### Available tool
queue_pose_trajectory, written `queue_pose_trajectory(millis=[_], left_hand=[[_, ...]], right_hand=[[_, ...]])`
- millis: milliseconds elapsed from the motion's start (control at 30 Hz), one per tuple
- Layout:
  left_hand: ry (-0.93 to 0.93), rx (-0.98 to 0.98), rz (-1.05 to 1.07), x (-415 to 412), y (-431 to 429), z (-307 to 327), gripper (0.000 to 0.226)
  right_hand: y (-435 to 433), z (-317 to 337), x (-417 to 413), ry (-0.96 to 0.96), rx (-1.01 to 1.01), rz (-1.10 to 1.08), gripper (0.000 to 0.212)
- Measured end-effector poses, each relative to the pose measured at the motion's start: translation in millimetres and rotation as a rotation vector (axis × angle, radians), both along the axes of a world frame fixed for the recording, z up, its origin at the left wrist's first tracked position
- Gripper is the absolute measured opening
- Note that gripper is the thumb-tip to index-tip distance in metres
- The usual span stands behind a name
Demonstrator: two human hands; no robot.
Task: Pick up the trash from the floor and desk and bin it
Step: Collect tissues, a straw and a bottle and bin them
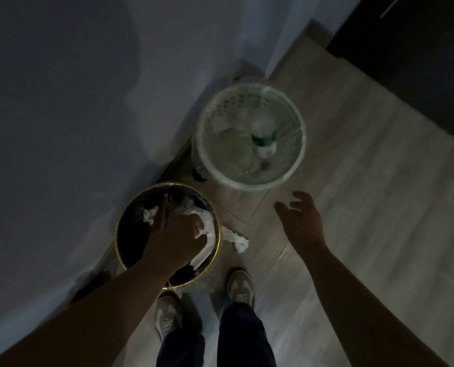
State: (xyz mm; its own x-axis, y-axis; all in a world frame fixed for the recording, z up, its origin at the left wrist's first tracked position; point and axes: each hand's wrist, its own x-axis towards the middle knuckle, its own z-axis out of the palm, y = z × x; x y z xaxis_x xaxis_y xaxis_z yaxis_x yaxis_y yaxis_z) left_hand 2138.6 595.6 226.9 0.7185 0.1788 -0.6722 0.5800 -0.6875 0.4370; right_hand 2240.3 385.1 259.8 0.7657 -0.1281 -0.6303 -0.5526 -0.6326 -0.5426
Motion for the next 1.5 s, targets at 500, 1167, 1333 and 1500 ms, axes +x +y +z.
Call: queue_pose_trajectory(millis=[500,1167,1333,1500], left_hand=[[-0.093,-0.005,-0.555,30,-121,-103,0.035],[0.157,0.376,-0.647,-34,-152,-300,0.039],[0.084,0.189,-0.408,-33,-160,-237,0.035],[-0.165,0.1,-0.297,-33,-152,-124,0.019]], right_hand=[[-122,-99,-89,0.234,-0.172,0.155,0.039],[-163,-242,-155,0.261,-0.137,0.223,0.045],[-157,-197,-150,0.242,-0.145,0.188,0.044],[-136,-111,-149,0.261,-0.127,0.123,0.043]])
